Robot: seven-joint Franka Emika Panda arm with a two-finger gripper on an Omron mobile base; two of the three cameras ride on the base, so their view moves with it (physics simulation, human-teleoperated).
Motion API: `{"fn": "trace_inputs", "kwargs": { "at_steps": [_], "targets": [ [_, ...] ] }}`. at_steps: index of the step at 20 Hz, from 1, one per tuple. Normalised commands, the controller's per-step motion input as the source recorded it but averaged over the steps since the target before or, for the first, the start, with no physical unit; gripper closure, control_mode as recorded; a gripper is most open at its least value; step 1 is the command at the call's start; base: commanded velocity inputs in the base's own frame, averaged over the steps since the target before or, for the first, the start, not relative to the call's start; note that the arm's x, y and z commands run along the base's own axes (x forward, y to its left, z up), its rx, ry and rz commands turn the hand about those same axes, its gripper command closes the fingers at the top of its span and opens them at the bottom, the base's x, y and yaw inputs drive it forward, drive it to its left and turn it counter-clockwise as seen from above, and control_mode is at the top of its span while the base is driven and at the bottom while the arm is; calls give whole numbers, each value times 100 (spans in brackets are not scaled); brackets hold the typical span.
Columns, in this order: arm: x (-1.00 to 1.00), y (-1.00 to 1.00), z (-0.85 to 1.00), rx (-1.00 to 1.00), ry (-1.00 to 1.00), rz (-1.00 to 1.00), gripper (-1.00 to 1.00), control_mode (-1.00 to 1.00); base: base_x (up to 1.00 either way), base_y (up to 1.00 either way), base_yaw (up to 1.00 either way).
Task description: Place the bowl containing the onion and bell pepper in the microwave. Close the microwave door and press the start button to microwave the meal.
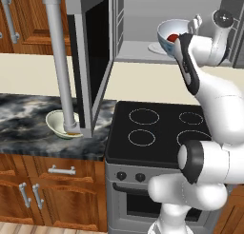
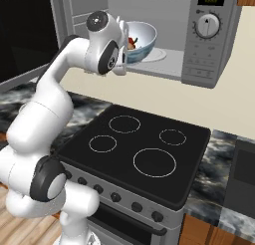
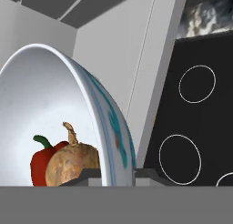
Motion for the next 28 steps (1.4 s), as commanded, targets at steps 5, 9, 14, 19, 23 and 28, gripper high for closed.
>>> {"fn": "trace_inputs", "kwargs": {
  "at_steps": [5, 9, 14, 19, 23, 28],
  "targets": [
    [47, -2, 0, 1, 0, 0, 100, -100, 0, 0, 0],
    [50, -6, 0, 0, 0, 0, 100, -100, 0, 0, 0],
    [49, -9, -3, 0, 0, 0, 100, -100, 0, 0, 0],
    [48, -9, -38, 0, 1, -1, 100, -100, 0, 0, 0],
    [52, -9, -29, 0, 0, -1, 100, -100, 0, 0, 0],
    [34, -1, -37, 0, 0, -2, -100, -100, 0, 0, 0]
  ]
}}
